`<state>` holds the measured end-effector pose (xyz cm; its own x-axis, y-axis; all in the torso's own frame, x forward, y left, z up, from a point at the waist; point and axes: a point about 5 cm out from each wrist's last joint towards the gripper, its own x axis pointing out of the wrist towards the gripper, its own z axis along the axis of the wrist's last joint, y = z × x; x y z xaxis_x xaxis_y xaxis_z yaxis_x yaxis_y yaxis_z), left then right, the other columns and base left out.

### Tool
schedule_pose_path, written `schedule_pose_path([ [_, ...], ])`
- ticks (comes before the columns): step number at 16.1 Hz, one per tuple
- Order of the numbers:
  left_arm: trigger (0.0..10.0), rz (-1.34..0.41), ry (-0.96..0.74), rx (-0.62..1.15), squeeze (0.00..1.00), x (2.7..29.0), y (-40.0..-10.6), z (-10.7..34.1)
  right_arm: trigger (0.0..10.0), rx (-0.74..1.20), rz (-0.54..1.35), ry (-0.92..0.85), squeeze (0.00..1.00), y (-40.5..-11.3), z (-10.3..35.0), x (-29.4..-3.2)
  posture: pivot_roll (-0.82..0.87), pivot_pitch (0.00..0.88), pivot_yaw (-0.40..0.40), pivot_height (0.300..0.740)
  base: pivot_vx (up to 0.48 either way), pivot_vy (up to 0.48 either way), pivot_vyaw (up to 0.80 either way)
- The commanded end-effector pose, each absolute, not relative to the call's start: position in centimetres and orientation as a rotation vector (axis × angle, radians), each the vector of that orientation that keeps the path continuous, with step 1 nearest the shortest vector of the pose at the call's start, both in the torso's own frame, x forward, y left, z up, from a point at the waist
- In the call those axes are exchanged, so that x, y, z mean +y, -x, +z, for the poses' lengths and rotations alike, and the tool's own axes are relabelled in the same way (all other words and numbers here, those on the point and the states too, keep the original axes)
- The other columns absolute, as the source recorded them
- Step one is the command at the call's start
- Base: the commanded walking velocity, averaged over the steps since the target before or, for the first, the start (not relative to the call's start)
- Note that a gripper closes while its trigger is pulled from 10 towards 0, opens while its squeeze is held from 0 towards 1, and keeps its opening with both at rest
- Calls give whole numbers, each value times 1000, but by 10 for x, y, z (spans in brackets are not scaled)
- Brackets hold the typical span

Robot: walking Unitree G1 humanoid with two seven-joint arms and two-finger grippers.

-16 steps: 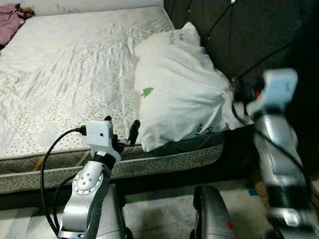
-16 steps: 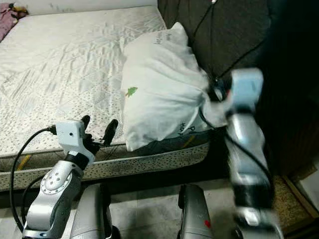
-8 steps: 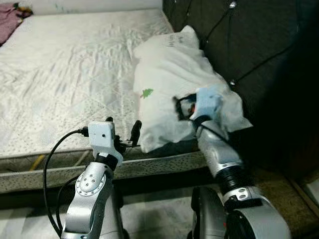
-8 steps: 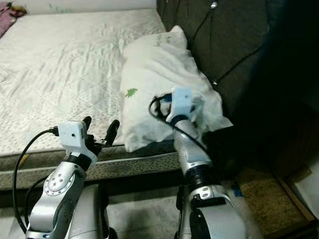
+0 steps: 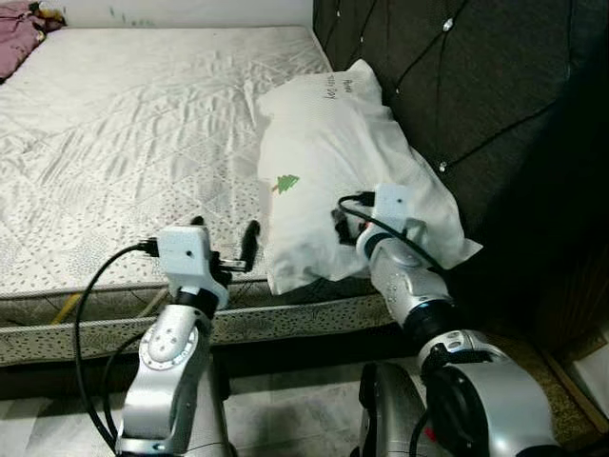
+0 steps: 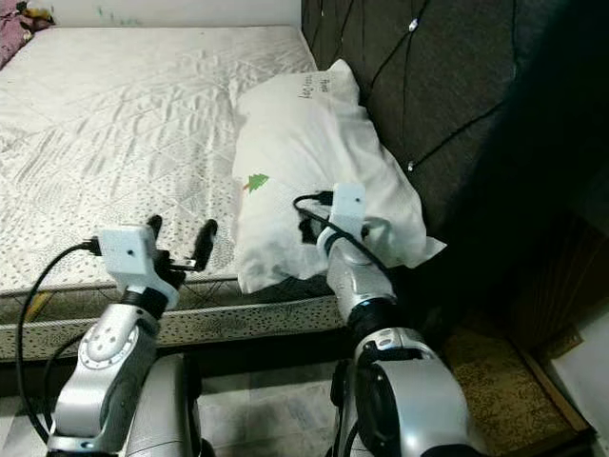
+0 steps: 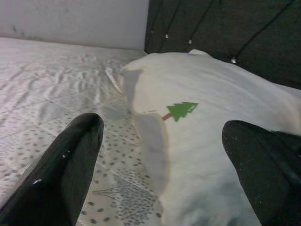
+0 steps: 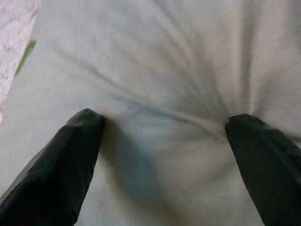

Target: Clean up the room

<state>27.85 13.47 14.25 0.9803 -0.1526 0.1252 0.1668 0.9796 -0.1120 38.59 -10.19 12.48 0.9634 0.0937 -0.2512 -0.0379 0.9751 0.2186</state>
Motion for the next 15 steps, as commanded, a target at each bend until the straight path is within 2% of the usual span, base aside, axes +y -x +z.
schedule_pose_path([
  [1,10000,-151,114,-137,0,135,-282,146,10000,150,48,-256,1000,-394,147,-113,10,24,-38,530,0,0,0],
  [2,10000,-151,115,-146,0,135,-283,148,10000,92,65,-259,835,-396,157,-114,6,15,-35,530,0,0,0],
  [4,10000,-150,115,-159,0,134,-288,151,10000,-21,115,-270,0,-399,178,-113,-3,0,-30,530,0,0,0],
  [5,10000,-145,108,-170,0,136,-290,152,10000,-124,153,-250,0,-397,195,-115,-14,0,-26,530,0,0,0],
  [7,10000,-118,92,-195,0,143,-292,155,10000,-190,159,-202,0,-389,198,-124,-14,0,-32,530,0,0,0],
  [9,10000,-88,75,-210,0,151,-292,156,10000,-203,154,-223,0,-380,189,-132,-15,0,-34,535,0,0,0],
  [14,10000,45,-10,-246,0,177,-288,149,10000,-220,118,-162,0,-360,174,-150,-21,0,-35,587,0,0,0],
  [15,10000,-16,53,-265,0,172,-285,149,10000,-213,118,-159,0,-357,171,-151,-26,0,-34,597,0,0,0],
])
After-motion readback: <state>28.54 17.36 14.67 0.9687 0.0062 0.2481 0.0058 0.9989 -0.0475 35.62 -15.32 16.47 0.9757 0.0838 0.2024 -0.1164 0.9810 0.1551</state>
